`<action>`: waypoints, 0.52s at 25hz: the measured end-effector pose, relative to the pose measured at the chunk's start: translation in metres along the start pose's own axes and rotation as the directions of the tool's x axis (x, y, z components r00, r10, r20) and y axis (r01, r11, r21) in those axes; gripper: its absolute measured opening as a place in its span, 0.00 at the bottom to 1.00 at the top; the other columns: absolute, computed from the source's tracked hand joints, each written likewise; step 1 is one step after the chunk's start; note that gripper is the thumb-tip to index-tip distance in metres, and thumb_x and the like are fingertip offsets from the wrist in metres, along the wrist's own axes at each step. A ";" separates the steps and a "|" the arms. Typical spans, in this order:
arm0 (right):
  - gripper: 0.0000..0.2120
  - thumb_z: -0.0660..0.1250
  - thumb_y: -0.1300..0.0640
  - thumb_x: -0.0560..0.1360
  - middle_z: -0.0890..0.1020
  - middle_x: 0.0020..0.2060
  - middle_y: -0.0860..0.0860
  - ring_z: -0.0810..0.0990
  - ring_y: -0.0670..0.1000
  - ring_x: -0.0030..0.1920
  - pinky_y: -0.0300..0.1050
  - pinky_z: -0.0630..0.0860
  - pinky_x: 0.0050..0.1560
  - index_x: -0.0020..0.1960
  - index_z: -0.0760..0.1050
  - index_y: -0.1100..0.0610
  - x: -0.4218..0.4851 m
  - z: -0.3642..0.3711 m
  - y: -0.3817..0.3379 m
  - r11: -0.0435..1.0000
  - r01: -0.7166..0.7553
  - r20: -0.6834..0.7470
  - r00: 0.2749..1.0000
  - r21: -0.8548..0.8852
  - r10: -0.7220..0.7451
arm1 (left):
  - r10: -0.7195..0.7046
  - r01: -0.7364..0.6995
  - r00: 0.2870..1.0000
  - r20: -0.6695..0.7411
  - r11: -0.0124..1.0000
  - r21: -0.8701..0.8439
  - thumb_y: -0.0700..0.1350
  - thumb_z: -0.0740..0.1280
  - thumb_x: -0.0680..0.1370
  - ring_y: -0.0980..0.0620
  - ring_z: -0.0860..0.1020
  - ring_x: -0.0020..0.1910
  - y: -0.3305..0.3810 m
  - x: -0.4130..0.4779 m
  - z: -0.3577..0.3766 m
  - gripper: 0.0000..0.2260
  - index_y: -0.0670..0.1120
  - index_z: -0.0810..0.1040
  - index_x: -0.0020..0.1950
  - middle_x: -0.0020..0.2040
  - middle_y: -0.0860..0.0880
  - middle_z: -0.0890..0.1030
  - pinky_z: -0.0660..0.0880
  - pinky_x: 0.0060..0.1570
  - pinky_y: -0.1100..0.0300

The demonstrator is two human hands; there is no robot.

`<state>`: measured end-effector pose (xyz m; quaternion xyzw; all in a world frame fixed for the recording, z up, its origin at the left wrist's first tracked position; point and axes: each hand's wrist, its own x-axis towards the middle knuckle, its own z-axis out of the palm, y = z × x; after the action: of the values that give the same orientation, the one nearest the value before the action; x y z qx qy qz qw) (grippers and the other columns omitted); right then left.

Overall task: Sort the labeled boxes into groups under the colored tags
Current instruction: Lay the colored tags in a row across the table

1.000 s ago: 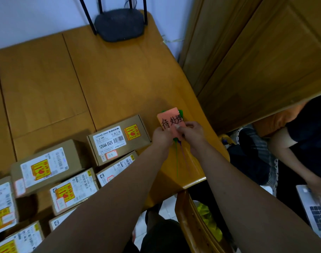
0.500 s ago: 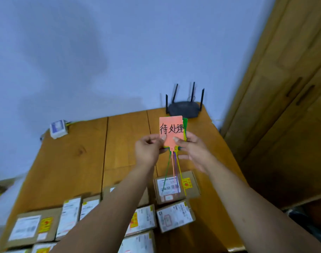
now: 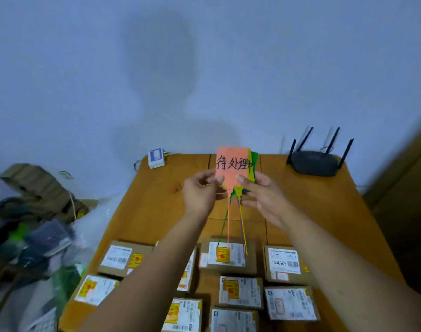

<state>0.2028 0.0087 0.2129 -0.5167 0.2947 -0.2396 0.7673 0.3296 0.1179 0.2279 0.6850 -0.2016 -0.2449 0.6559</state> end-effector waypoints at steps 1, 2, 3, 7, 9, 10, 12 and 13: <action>0.14 0.70 0.57 0.80 0.87 0.56 0.56 0.87 0.58 0.53 0.52 0.85 0.43 0.65 0.80 0.57 0.007 0.012 0.005 1.000 -0.007 0.029 1.000 0.009 0.007 | -0.008 0.008 1.000 -0.022 1.000 0.008 0.37 0.72 0.79 0.48 0.83 0.33 -0.001 0.007 -0.014 0.09 0.37 0.83 0.59 0.47 0.32 0.85 0.82 0.32 0.57; 0.14 0.70 0.58 0.80 0.87 0.56 0.56 0.87 0.58 0.52 0.52 0.85 0.43 0.65 0.80 0.57 0.014 0.024 0.010 1.000 -0.012 0.045 0.999 0.011 0.011 | -0.012 0.013 0.999 -0.043 1.000 0.019 0.38 0.71 0.79 0.47 0.82 0.33 -0.003 0.014 -0.027 0.09 0.38 0.83 0.59 0.48 0.32 0.85 0.82 0.31 0.57; 0.13 0.69 0.58 0.80 0.88 0.55 0.55 0.88 0.57 0.52 0.52 0.85 0.43 0.65 0.80 0.57 0.023 0.041 0.017 1.000 -0.017 0.051 0.999 0.013 0.017 | -0.011 0.013 0.998 -0.065 1.000 0.027 0.38 0.71 0.80 0.47 0.83 0.33 -0.006 0.023 -0.043 0.10 0.38 0.83 0.60 0.48 0.32 0.84 0.82 0.31 0.57; 0.10 0.70 0.59 0.80 0.88 0.53 0.54 0.88 0.54 0.47 0.53 0.86 0.42 0.61 0.82 0.54 0.065 0.122 0.056 0.998 -0.048 -0.018 0.999 0.034 0.049 | -0.035 0.032 0.998 -0.061 0.998 -0.048 0.39 0.74 0.77 0.52 0.85 0.35 -0.026 0.062 -0.116 0.12 0.43 0.83 0.61 0.42 0.46 0.83 0.82 0.32 0.59; 0.09 0.71 0.59 0.79 0.88 0.53 0.55 0.89 0.54 0.46 0.52 0.86 0.42 0.60 0.82 0.54 0.089 0.163 0.082 0.996 -0.073 -0.050 0.996 0.055 0.076 | -0.075 0.070 0.995 -0.060 0.995 -0.075 0.37 0.76 0.75 0.53 0.86 0.37 -0.047 0.089 -0.157 0.16 0.41 0.82 0.62 0.41 0.47 0.84 0.82 0.33 0.59; 0.08 0.72 0.58 0.79 0.89 0.53 0.55 0.89 0.55 0.46 0.51 0.86 0.40 0.58 0.83 0.54 0.100 0.180 0.093 0.993 -0.089 -0.058 0.994 0.071 0.094 | -0.102 0.095 0.992 -0.077 0.991 -0.091 0.36 0.76 0.75 0.51 0.87 0.38 -0.057 0.103 -0.176 0.17 0.40 0.82 0.63 0.43 0.44 0.86 0.82 0.33 0.59; 0.07 0.72 0.59 0.79 0.89 0.52 0.56 0.89 0.55 0.46 0.49 0.85 0.38 0.57 0.83 0.54 0.122 0.210 0.119 0.988 -0.123 -0.082 0.988 0.095 0.131 | -0.158 0.145 0.981 -0.109 0.983 -0.116 0.36 0.76 0.75 0.47 0.86 0.41 -0.080 0.136 -0.214 0.17 0.39 0.81 0.64 0.48 0.40 0.87 0.83 0.35 0.57; 0.07 0.72 0.59 0.79 0.89 0.52 0.56 0.90 0.56 0.46 0.49 0.85 0.38 0.57 0.83 0.55 0.134 0.223 0.135 0.985 -0.141 -0.105 0.983 0.100 0.152 | -0.188 0.175 0.975 -0.120 0.978 -0.116 0.36 0.76 0.75 0.46 0.86 0.42 -0.092 0.156 -0.234 0.18 0.40 0.80 0.64 0.49 0.39 0.87 0.83 0.36 0.56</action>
<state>0.4628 0.1108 0.1245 -0.4434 0.3634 -0.2244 0.7881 0.5903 0.2171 0.1292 0.6796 -0.0818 -0.2690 0.6776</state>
